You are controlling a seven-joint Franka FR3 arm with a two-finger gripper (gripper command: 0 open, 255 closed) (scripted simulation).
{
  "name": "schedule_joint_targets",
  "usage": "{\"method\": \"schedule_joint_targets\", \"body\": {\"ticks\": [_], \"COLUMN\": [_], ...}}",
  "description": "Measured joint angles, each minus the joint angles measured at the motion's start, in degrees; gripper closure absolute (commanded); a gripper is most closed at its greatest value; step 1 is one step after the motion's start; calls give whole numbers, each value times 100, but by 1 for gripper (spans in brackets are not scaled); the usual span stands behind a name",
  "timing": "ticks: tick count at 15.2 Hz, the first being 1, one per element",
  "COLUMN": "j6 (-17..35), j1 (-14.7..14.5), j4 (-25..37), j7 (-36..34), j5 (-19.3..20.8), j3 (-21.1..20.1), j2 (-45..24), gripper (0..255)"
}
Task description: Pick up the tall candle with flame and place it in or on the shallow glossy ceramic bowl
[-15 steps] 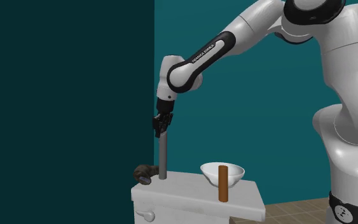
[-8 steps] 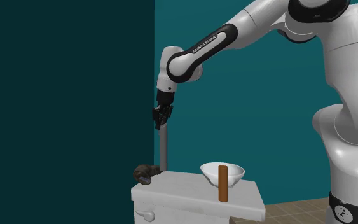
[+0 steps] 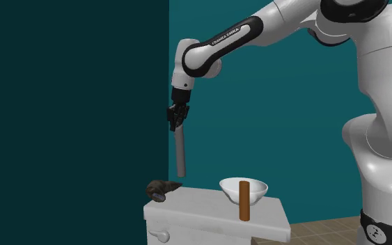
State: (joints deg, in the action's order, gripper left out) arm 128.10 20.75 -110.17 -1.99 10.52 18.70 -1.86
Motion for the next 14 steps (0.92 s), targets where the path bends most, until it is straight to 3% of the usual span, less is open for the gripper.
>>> {"method": "schedule_joint_targets", "body": {"ticks": [7,14], "j6": [-496,-713], "j1": [-13,125], "j4": [416,-579], "j7": [72,192], "j5": [-24,369], "j3": [-12,67], "j2": [87,1378], "gripper": [255,255]}}
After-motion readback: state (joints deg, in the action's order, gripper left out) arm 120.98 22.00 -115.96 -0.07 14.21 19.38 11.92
